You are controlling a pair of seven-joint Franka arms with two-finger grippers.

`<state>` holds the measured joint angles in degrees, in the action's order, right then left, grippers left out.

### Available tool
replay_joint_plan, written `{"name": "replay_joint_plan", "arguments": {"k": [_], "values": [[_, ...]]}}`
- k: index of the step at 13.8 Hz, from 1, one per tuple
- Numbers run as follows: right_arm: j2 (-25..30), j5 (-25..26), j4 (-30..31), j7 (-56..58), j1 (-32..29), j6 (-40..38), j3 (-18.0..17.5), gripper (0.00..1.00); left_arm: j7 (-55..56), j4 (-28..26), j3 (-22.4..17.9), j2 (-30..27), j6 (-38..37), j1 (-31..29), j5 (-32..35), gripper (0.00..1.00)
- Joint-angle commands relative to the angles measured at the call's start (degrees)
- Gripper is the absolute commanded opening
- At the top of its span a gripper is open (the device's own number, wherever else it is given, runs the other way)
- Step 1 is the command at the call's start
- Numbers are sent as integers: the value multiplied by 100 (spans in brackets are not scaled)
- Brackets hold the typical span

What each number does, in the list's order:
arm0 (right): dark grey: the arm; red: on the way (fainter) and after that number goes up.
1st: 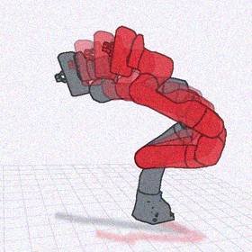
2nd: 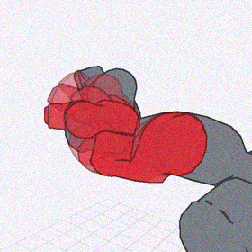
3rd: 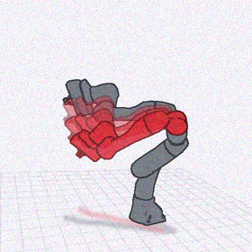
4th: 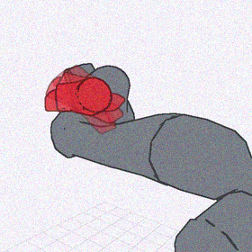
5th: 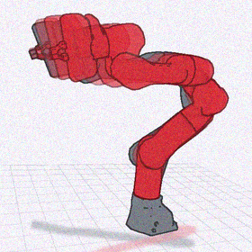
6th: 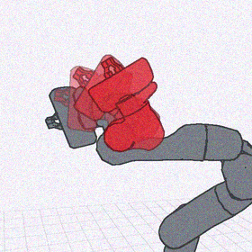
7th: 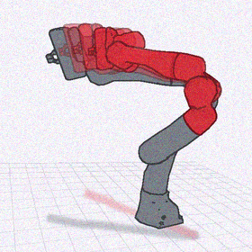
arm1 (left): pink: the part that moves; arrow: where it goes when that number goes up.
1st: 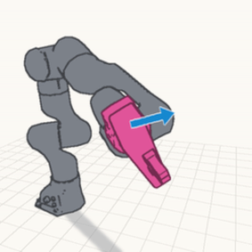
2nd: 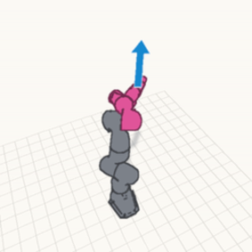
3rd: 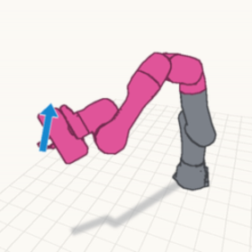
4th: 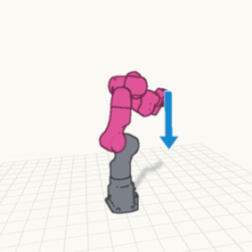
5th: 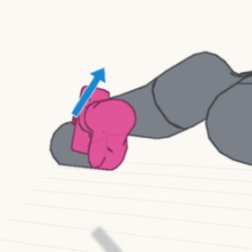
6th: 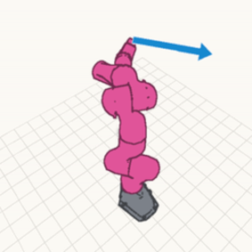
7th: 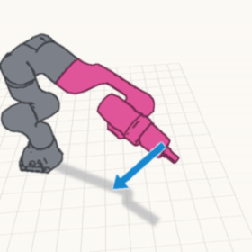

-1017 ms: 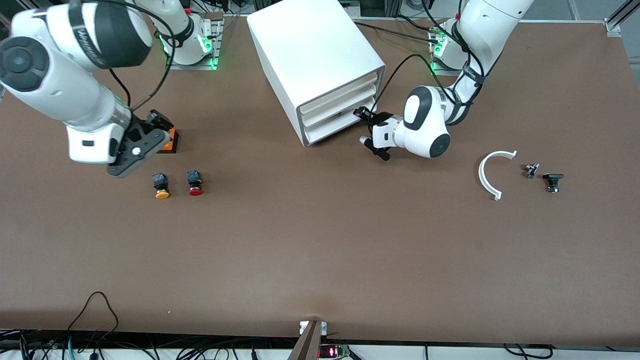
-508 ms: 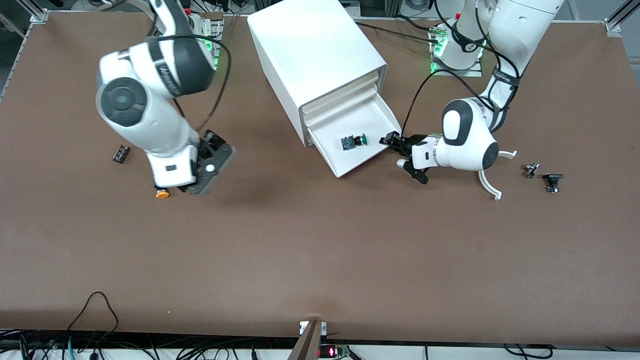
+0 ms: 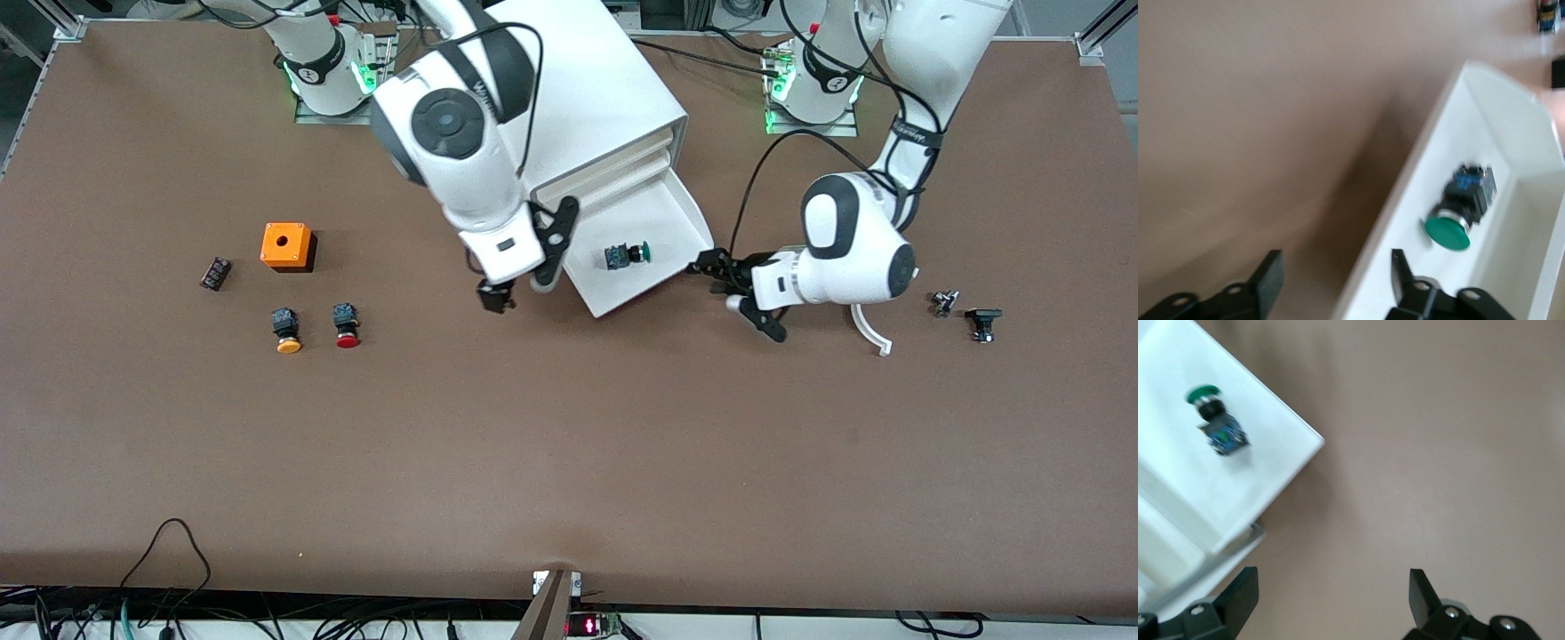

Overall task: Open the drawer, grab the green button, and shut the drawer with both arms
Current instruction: 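Withdraw the left gripper while the right gripper reaches into the drawer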

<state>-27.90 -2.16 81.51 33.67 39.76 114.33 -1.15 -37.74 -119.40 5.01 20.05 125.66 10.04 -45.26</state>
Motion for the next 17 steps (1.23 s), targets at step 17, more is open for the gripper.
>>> {"name": "replay_joint_plan", "arguments": {"k": [17], "values": [[-1472,75,-443,1511,964,1083,-176,100,3827,2220,-1371,-1988,-3610,-221,4491,100]]}}
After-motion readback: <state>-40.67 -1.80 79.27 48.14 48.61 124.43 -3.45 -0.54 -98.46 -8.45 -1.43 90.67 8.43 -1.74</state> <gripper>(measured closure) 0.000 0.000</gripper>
